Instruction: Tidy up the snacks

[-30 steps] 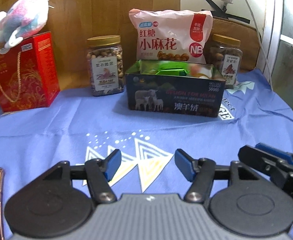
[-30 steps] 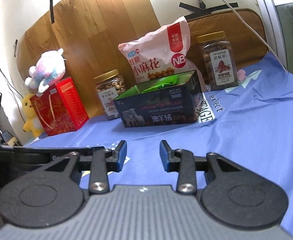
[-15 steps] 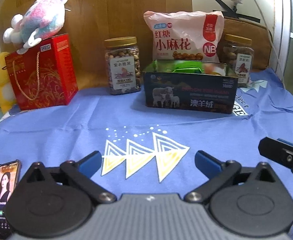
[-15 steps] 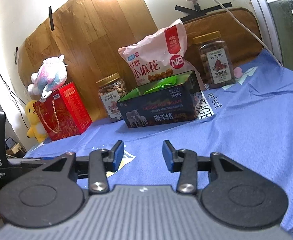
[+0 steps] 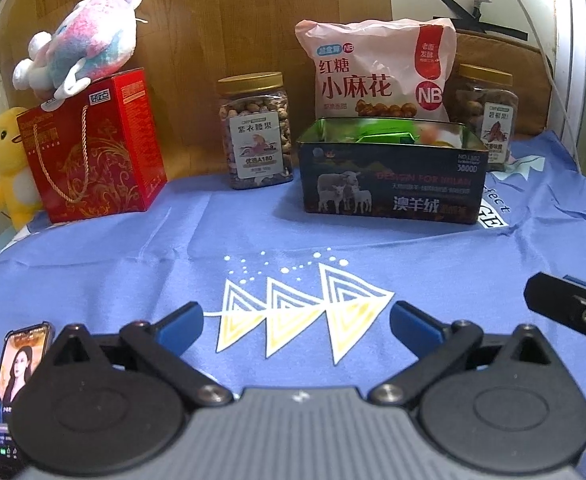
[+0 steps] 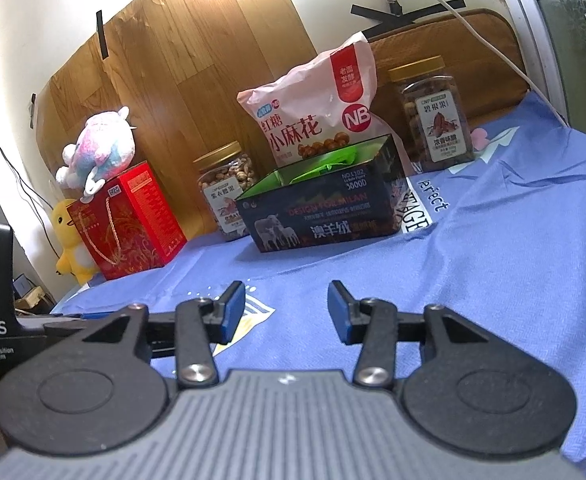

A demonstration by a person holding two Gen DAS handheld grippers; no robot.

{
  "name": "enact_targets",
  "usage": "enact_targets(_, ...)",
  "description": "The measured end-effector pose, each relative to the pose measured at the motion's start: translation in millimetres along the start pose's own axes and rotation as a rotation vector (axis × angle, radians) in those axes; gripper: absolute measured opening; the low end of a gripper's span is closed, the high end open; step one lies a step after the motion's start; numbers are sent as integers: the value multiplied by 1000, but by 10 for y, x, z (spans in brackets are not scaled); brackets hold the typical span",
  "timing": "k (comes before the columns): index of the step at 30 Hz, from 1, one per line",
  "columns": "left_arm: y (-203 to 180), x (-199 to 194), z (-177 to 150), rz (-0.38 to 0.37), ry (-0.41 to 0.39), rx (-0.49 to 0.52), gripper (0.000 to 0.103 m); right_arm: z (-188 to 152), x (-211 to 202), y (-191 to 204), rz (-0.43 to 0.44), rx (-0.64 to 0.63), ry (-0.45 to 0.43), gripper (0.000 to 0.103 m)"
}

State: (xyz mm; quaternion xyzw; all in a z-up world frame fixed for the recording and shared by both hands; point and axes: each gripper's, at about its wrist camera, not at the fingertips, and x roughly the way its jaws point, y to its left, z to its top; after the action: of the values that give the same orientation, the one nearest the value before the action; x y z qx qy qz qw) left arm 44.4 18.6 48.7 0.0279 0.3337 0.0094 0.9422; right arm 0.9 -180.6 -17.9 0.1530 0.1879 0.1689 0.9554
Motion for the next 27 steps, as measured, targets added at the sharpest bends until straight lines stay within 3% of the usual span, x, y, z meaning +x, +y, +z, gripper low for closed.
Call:
enact_targets(9, 23, -43, 0, 12, -20, -10, 103, 11, -31, 1, -3, 8, -15, 49)
enact_targets(27, 59, -108, 7, 117, -66, -14, 103, 2, -78, -25, -4, 28, -26, 50)
